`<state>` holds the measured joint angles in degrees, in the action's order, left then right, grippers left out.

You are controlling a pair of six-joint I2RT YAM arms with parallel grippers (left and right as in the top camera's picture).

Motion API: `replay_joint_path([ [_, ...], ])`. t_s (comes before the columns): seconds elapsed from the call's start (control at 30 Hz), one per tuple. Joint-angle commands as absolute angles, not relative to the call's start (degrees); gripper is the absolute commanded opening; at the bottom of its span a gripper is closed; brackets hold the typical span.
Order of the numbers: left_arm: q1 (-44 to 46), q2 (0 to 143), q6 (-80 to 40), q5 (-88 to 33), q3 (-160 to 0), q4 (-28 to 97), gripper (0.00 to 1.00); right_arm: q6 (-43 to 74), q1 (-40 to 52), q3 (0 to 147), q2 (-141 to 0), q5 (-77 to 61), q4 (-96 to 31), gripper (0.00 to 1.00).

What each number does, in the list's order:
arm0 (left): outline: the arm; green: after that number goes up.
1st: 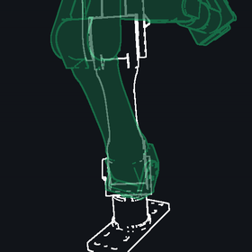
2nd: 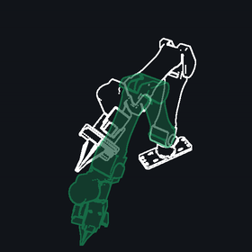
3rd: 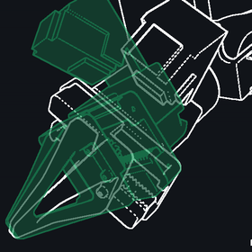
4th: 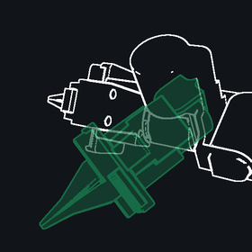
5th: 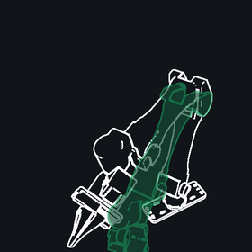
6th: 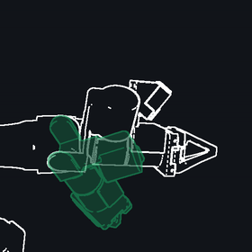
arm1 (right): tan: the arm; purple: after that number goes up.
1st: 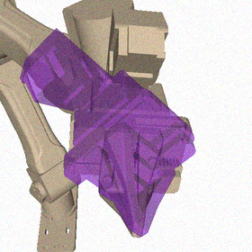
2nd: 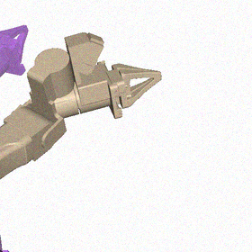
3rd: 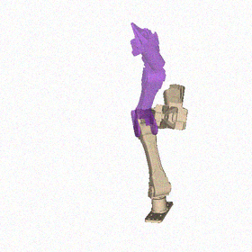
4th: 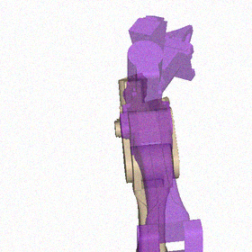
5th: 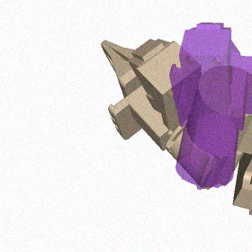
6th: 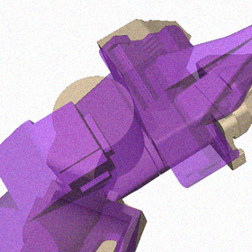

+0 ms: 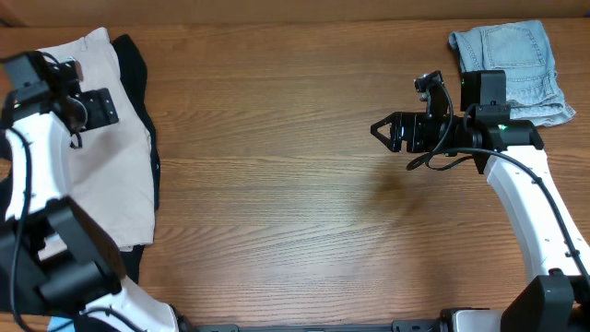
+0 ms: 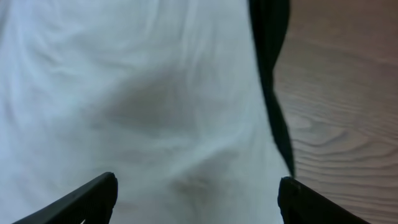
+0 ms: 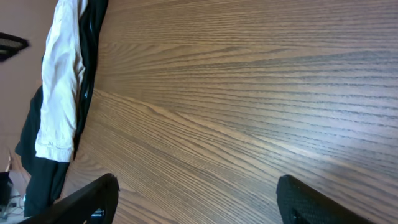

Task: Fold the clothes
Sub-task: 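Move the left gripper over the beige pants on the black shirt, then grasp the beige pants with the left gripper and lift them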

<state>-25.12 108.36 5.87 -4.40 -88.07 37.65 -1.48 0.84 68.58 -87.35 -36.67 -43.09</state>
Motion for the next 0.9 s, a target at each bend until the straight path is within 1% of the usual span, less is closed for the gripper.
replay_joint_path([
  [0.0,-24.9,112.0,2.2,0.3,-89.5,36.1,0.84,-1.7,1.1,69.7,-87.2,-37.6,-43.2,0.84],
  [0.17,-24.7,115.6,2.2,-0.1,-89.5,33.1,0.83,-1.7,1.1,69.7,-87.2,-37.0,-43.2,0.84],
  [0.23,-24.7,116.9,2.6,-0.1,-89.5,32.7,0.81,-1.7,1.1,69.7,-87.2,-37.0,-43.3,0.84],
  [0.33,-24.7,118.8,3.0,-1.7,-89.4,32.6,0.73,-1.7,1.1,69.7,-87.2,-37.0,-43.3,0.84],
  [0.4,-24.7,120.2,4.0,-3.8,-89.5,32.5,0.66,-1.7,1.1,69.7,-87.2,-37.0,-43.2,0.84],
  [0.43,-24.7,120.9,4.1,-4.4,-89.4,32.5,0.61,-1.7,1.1,69.7,-87.2,-37.0,-43.2,0.84],
  [0.5,-24.7,121.9,4.1,-4.5,-89.4,32.8,0.44,-1.7,1.1,69.7,-87.2,-37.0,-43.3,0.83],
  [0.53,-24.7,122.1,4.1,-4.5,-89.4,32.8,0.32,-1.7,1.1,69.7,-87.2,-37.0,-43.3,0.83],
  [0.57,-24.7,122.1,4.0,-4.5,-89.5,32.7,0.3,-1.7,1.1,69.7,-87.2,-37.0,-43.3,0.83],
  [0.6,-24.7,121.9,4.0,-4.5,-89.8,32.7,0.24,-1.7,1.1,69.7,-87.2,-36.9,-43.3,0.83],
  [0.7,-24.7,121.1,3.6,-4.5,-91.9,34.0,0.2,-1.7,1.1,69.7,-87.2,-36.9,-43.2,0.83],
  [0.87,-24.5,118.7,3.6,-4.5,-99.5,41.2,0.17,-1.7,1.1,69.7,-87.2,-36.9,-43.2,0.83],
])
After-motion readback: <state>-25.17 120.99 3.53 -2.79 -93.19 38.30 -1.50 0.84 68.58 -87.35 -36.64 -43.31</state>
